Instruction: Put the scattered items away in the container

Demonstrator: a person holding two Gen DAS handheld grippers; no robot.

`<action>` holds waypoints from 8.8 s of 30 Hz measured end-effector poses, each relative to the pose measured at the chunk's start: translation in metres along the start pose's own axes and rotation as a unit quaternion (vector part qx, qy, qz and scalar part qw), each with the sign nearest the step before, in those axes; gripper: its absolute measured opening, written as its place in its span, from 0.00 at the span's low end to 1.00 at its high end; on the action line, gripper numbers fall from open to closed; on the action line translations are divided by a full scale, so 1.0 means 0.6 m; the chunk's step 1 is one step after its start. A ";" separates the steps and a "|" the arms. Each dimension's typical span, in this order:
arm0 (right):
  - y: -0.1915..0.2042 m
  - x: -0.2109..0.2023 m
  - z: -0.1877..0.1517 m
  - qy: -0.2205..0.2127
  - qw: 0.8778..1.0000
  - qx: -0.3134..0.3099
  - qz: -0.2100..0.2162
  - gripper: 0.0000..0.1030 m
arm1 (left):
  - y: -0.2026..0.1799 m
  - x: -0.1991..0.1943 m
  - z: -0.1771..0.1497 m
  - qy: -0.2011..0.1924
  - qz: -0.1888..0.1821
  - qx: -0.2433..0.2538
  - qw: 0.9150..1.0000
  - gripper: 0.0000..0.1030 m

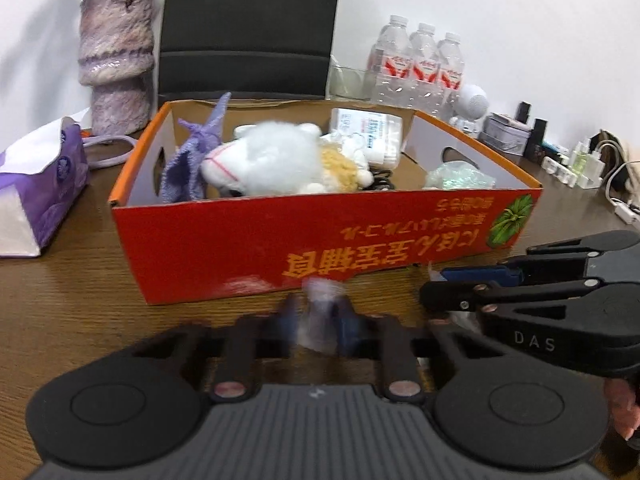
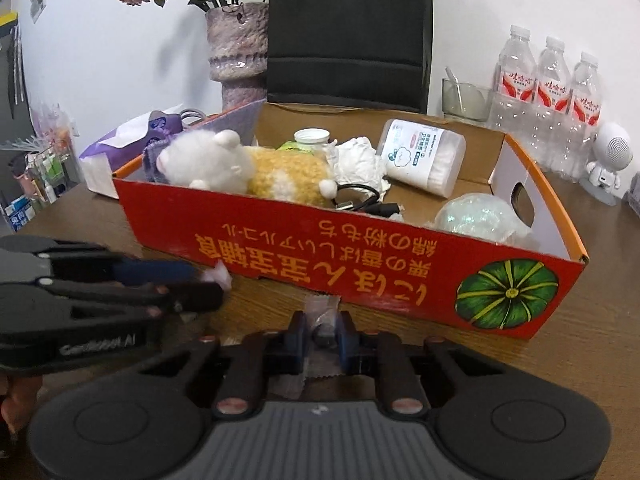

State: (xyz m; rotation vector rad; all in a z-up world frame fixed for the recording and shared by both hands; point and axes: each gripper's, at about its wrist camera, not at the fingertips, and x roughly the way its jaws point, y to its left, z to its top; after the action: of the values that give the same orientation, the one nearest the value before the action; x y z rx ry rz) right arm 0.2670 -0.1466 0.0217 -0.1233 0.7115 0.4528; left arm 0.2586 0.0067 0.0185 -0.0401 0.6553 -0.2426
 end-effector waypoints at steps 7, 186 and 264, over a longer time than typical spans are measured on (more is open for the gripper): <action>-0.006 -0.024 -0.004 -0.019 1.000 0.017 -0.004 0.14 | 0.010 -0.027 -0.012 -0.022 0.006 -0.005 1.000 0.15; -0.051 -0.049 0.147 -0.092 0.991 0.077 -0.064 1.00 | 0.018 -0.057 0.168 -0.144 0.105 -0.083 0.981 1.00; 0.043 -0.146 -0.110 -0.193 0.972 0.041 -0.127 1.00 | -0.048 -0.180 -0.101 -0.201 0.151 -0.005 0.968 1.00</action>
State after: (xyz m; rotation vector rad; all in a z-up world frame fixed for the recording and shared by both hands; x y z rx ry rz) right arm 0.1577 -0.1719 0.0301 -0.0445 0.3251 0.1904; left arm 0.1332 0.0068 0.0383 0.0011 0.2519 0.0646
